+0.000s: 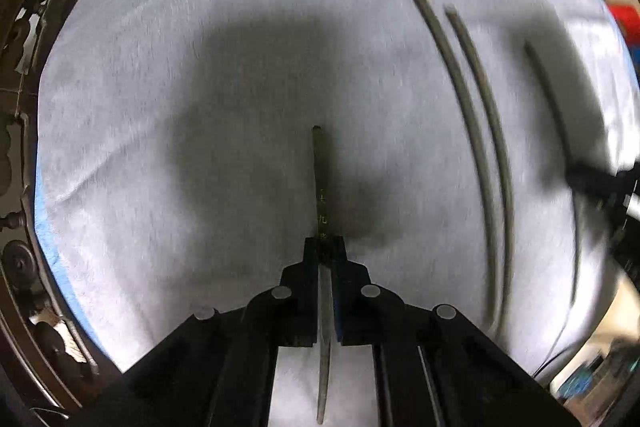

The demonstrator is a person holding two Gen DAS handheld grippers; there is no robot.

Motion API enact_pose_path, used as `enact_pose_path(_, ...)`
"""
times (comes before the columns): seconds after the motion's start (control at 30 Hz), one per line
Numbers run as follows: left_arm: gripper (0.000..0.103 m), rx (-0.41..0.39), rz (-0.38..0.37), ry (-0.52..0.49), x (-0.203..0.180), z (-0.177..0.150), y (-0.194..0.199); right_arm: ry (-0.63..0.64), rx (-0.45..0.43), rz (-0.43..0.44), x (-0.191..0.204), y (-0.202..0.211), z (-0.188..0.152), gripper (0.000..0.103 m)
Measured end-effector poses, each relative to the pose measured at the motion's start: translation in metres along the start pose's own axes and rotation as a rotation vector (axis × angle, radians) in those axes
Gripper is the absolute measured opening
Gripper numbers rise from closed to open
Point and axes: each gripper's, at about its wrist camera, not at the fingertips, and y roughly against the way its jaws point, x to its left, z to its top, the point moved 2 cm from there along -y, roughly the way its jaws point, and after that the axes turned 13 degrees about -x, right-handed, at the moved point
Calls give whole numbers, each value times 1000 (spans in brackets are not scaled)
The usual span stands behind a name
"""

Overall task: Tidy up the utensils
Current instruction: 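Grasp another brown chopstick with the left gripper while the right gripper holds its chopstick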

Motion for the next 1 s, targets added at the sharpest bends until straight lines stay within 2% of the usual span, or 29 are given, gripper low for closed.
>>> enact_pose_path(0.13, 6, 47, -4, -22, 2, -10, -1, -47, 49, 16, -6, 0, -4, 10)
enact_pose_path(0.23, 8, 59, -18, 5, 4, -22, -4, -82, 62, 7, -11, -2, 0, 12)
enact_pose_path(0.37, 8, 69, -35, 34, 33, -21, -8, -109, 71, -3, -11, -6, 10, 12)
enact_pose_path(0.47, 9, 68, -39, 36, 40, -20, -12, -109, 79, -20, -8, -10, 17, 12)
enact_pose_path(0.53, 12, 71, -41, 48, 32, -18, -10, -99, 86, -32, -6, -12, 24, 12)
enact_pose_path(0.67, 32, 75, -5, 51, 46, -18, -18, -51, 107, -63, 5, -19, 33, 12)
enact_pose_path(0.7, 33, 74, -8, 55, 49, -19, -19, -36, 114, -71, 9, -20, 33, 12)
enact_pose_path(0.83, 32, 79, -32, 71, 60, -23, -23, 20, 139, -89, 24, -26, 35, 12)
enact_pose_path(1.0, 18, 85, -44, 32, 61, -27, -24, 27, 149, -77, 24, -26, 32, 12)
